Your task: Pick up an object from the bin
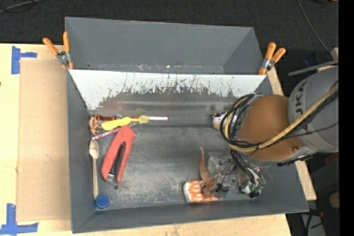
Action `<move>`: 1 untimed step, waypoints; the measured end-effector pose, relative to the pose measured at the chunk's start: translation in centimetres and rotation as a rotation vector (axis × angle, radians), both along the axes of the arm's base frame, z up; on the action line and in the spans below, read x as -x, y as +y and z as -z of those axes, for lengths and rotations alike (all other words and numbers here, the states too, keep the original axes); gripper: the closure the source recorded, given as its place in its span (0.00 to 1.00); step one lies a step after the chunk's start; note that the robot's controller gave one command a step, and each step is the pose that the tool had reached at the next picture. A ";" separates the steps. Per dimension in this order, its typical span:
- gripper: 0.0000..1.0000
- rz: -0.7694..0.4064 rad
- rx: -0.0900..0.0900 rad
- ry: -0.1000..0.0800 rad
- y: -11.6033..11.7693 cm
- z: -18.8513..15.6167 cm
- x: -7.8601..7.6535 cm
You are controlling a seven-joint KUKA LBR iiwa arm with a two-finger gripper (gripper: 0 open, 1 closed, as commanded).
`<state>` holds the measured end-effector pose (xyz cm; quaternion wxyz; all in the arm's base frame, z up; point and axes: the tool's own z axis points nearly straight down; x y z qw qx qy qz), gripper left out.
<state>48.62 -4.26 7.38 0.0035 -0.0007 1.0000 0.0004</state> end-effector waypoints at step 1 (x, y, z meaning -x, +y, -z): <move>1.00 -0.019 -0.001 0.009 0.3 -7.1 0.2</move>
Offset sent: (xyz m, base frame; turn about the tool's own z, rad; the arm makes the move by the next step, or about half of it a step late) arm -0.0087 -0.0211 0.1664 -0.0421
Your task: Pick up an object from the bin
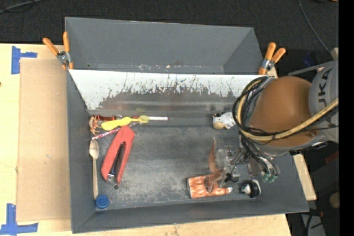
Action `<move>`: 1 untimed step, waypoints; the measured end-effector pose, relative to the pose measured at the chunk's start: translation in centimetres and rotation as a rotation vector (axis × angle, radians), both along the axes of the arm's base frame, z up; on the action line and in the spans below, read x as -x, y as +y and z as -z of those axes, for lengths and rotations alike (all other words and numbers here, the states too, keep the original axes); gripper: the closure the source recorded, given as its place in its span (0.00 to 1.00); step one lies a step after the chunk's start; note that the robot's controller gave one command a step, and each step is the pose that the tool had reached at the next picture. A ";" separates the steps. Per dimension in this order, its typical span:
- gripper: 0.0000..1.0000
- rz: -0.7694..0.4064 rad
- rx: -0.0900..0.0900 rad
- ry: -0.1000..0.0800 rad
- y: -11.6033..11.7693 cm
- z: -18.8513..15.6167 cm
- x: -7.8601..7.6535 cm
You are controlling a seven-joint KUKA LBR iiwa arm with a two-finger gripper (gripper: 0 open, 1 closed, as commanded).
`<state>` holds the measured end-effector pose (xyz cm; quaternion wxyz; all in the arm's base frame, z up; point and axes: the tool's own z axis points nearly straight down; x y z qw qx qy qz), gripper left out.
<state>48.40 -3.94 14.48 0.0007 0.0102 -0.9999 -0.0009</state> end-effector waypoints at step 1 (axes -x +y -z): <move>1.00 -0.018 0.000 0.002 -1.7 -7.5 0.5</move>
Offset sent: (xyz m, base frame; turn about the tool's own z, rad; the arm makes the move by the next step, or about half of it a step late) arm -0.0102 -0.0150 -0.0568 -0.0469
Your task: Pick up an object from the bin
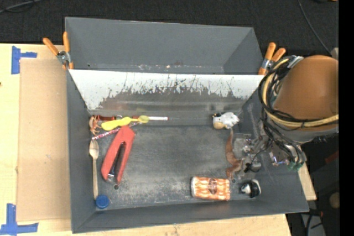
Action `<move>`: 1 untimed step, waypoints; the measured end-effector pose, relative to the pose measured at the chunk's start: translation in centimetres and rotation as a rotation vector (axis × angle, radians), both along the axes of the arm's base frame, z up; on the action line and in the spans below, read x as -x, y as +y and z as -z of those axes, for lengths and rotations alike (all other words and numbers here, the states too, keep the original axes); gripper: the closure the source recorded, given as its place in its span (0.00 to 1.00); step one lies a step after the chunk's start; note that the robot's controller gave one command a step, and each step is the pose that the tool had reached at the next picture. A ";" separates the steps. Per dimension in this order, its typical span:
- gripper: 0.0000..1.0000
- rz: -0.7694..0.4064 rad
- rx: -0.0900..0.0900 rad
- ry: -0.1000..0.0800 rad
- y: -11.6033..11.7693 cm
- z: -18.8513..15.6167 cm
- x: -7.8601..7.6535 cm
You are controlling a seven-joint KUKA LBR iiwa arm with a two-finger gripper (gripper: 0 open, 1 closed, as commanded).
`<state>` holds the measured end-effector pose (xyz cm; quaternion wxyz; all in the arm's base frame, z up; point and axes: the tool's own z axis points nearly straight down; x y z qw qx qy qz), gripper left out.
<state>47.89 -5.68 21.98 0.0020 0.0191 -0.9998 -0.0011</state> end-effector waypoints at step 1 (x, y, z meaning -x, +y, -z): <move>1.00 -0.010 0.000 -0.008 0.0 4.4 0.1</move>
Offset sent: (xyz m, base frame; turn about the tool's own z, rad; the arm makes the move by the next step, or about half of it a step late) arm -0.0058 0.0199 -0.0696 -0.1668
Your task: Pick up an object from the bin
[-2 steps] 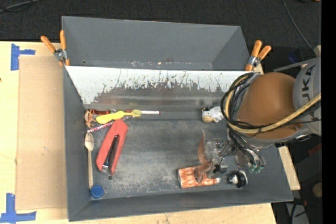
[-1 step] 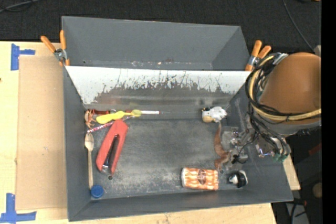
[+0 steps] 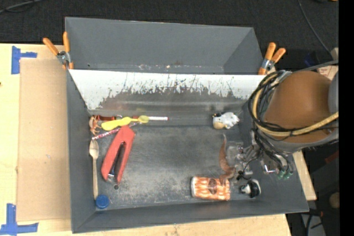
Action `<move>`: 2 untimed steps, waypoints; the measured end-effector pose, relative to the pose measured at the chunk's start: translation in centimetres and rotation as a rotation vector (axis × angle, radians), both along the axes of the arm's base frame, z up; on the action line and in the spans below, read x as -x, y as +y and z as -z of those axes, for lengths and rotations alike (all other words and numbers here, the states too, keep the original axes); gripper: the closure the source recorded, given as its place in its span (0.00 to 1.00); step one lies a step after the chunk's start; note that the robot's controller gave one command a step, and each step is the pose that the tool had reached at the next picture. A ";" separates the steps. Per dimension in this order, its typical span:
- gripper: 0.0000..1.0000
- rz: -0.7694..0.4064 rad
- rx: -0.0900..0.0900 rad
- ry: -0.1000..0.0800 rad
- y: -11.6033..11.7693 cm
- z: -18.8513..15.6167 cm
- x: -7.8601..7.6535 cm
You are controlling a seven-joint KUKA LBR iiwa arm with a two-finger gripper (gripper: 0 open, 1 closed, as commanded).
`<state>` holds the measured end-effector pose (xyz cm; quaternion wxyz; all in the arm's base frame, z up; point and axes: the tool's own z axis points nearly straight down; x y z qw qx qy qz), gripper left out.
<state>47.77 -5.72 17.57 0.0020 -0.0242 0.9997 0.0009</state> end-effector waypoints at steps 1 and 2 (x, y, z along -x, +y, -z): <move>1.00 -0.158 0.001 -0.002 2.1 2.7 0.5; 1.00 -0.038 -0.001 0.009 0.4 -0.6 0.3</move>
Offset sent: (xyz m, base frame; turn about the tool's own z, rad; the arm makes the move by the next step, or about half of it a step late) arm -0.0024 0.0017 0.0079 -0.0364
